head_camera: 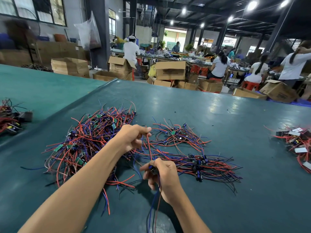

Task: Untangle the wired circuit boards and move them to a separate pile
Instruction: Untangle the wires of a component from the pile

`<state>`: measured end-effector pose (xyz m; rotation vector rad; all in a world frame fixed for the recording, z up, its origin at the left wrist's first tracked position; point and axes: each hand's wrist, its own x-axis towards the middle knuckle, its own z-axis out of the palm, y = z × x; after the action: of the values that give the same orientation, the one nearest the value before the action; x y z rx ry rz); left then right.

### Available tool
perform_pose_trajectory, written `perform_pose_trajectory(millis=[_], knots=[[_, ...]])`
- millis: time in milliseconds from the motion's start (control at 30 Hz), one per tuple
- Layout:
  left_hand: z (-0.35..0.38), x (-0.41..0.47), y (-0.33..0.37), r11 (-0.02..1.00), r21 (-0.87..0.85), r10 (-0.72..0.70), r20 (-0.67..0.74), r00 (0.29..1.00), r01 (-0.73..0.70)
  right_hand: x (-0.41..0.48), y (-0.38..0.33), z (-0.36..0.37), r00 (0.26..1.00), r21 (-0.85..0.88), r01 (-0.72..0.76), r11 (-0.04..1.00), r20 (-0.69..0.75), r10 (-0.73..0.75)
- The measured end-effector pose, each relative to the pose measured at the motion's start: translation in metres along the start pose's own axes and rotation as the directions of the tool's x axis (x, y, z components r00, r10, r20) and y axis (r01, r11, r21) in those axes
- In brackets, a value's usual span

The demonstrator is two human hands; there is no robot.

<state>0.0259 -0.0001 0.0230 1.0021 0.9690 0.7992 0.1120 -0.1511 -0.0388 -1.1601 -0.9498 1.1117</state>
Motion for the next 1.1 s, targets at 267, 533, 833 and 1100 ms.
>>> perform_pose_trajectory(millis=[267, 533, 833, 1100], knots=[[0.006, 0.005, 0.005, 0.98, -0.116, -0.151, 0.071, 0.986, 0.159, -0.001, 0.002, 0.0, 0.997, 0.022, 0.074, 0.997, 0.002, -0.074], [0.012, -0.019, -0.015, 0.998, -0.038, 0.057, 0.026, 0.998, -0.056, 0.004, 0.004, -0.001, 0.988, 0.091, 0.132, 0.987, -0.099, -0.123], [-0.009, -0.09, -0.062, 0.953, 0.266, 0.017, 0.432, 0.902, -0.145, 0.01, -0.002, -0.006, 0.952, 0.154, 0.158, 0.975, -0.286, -0.109], [-0.001, -0.095, -0.054, 0.972, 0.158, 0.093, 0.433, 0.897, -0.176, 0.005, -0.008, -0.006, 0.989, 0.192, 0.072, 0.979, -0.141, -0.045]])
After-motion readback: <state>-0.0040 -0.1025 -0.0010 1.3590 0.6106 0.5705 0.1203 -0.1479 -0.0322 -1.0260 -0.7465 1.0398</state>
